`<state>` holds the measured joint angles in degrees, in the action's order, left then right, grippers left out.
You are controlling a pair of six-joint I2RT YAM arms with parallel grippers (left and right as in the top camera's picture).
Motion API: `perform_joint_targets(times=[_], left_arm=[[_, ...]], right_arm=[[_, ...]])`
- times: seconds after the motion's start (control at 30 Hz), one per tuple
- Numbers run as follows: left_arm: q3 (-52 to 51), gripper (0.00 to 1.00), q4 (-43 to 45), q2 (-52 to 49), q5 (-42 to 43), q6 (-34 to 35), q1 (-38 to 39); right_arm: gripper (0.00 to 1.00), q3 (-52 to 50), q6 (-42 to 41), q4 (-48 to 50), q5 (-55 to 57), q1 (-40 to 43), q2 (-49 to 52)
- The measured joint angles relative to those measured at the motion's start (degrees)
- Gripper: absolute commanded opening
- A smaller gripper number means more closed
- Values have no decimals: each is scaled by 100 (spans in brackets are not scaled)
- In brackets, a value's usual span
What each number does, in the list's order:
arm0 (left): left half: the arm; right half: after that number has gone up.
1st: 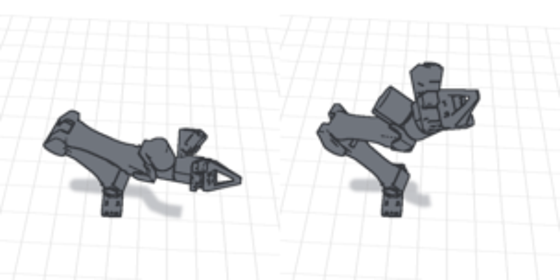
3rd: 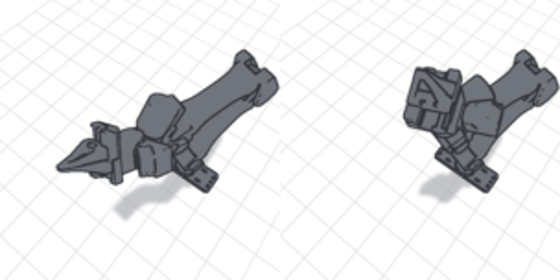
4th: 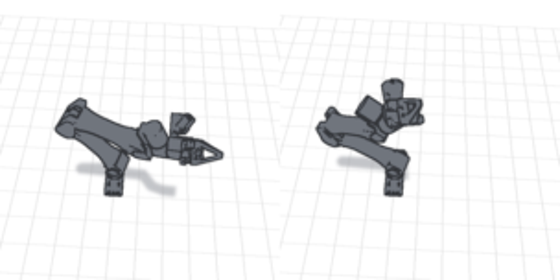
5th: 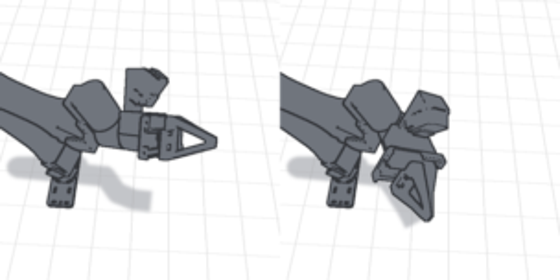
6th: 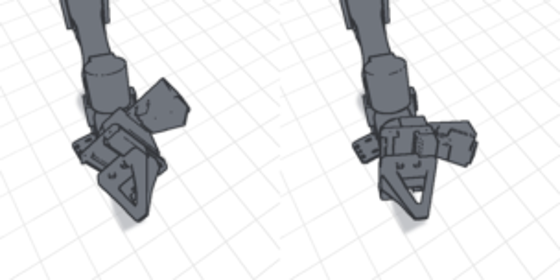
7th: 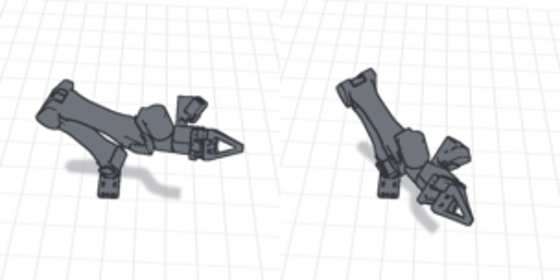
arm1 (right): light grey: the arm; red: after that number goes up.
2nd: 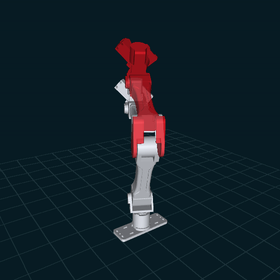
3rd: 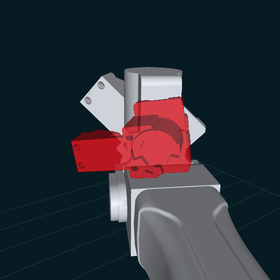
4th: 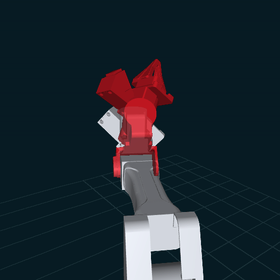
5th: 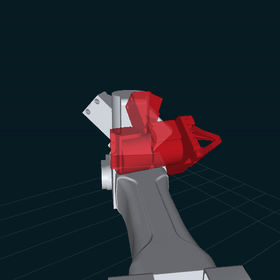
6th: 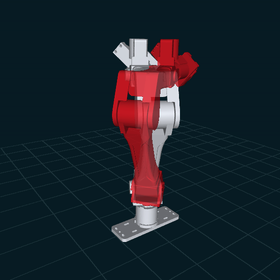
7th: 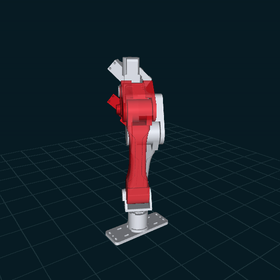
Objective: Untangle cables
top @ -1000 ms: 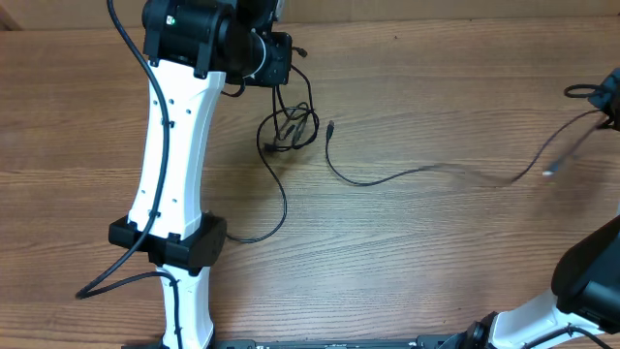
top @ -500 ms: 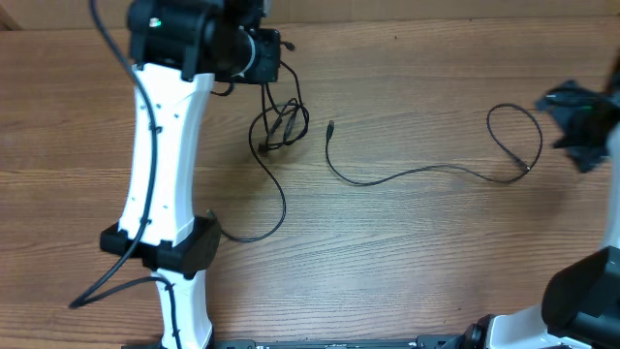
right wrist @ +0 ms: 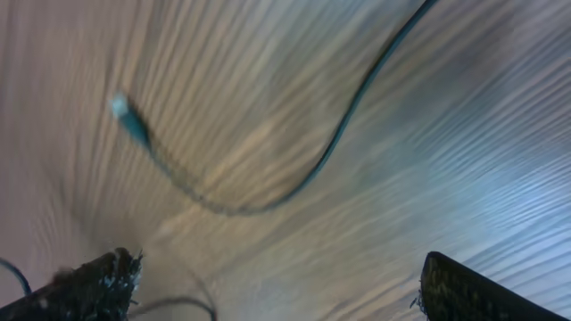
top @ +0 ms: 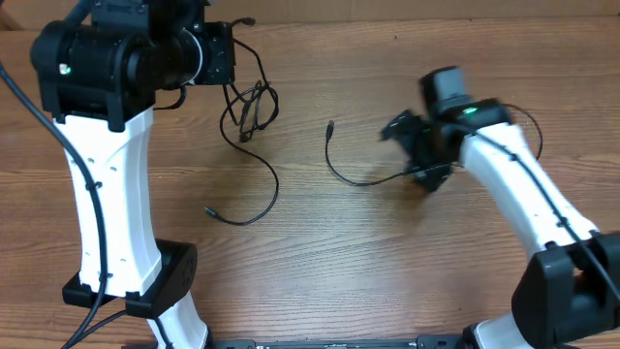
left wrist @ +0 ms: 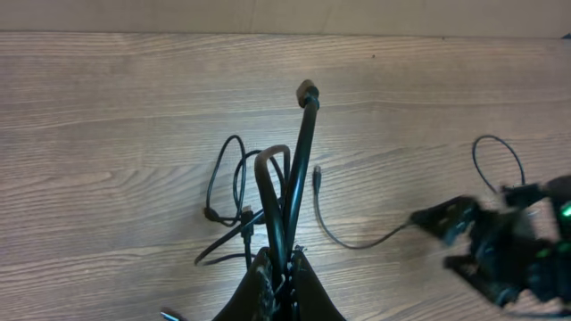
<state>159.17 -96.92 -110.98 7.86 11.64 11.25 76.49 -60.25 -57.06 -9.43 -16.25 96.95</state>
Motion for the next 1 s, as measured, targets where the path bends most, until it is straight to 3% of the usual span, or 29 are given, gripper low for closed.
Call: perform_joint_targets(times=[0.07, 0.17, 0.33, 0.53, 0.77, 1.0], left_arm=[[2, 4, 0, 2, 0, 0, -13], [2, 5, 2, 2, 2, 0, -11], [4, 6, -2, 2, 2, -2, -11], [4, 8, 2, 2, 2, 0, -11], [9, 9, 4, 2, 2, 0, -11], [9, 4, 4, 2, 2, 9, -11]], right_arm=[[100, -37, -15, 127, 7, -369, 9], [100, -39, 590, 407, 201, -925, 55], [100, -39, 2920, 807, 487, -1569, 275], [100, -44, 5761, 844, 863, -1696, 734], [100, -55, 7128, 896, 866, -1429, 1008], [100, -114, 7731, 1115, 597, -1390, 1123]])
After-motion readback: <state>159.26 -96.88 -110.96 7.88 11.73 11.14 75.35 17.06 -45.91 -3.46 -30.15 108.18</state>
